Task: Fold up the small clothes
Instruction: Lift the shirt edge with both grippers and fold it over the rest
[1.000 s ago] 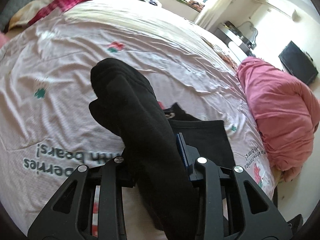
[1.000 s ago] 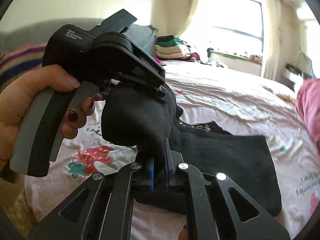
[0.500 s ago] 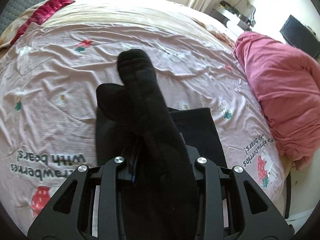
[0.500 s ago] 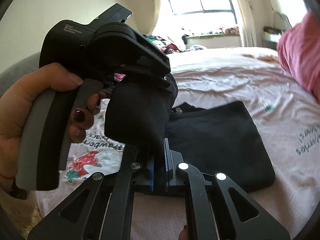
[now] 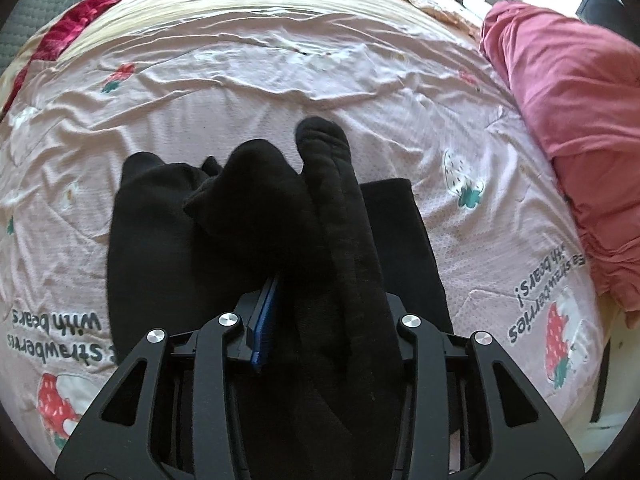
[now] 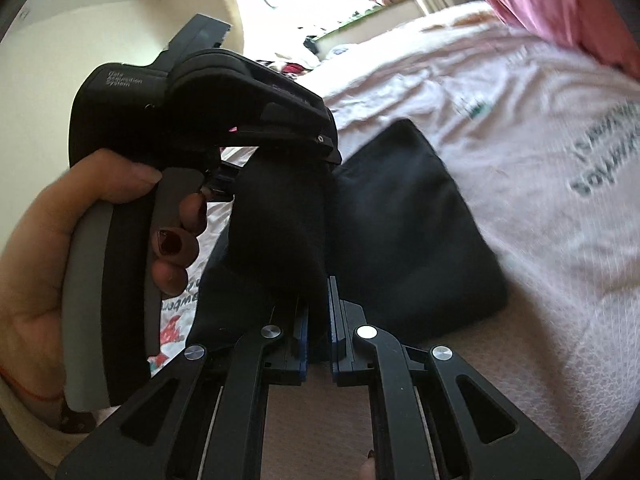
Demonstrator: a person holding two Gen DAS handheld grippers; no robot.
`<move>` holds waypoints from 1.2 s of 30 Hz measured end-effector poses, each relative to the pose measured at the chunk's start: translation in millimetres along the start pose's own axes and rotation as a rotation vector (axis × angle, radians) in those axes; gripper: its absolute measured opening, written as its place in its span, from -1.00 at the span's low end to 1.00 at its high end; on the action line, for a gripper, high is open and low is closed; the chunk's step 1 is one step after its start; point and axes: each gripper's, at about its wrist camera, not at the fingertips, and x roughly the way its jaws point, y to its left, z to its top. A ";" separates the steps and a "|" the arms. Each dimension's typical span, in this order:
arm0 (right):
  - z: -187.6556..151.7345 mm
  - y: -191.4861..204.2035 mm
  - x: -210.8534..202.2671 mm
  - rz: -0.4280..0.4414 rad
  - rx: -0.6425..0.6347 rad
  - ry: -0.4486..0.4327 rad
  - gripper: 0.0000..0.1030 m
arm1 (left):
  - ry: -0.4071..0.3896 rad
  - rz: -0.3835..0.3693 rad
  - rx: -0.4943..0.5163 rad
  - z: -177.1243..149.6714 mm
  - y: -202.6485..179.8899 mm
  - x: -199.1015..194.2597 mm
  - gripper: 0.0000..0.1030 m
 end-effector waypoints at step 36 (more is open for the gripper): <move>53.4 -24.5 44.0 0.083 0.055 0.111 -0.46 | -0.173 0.007 -0.055 -68.2 95.7 -28.9 0.31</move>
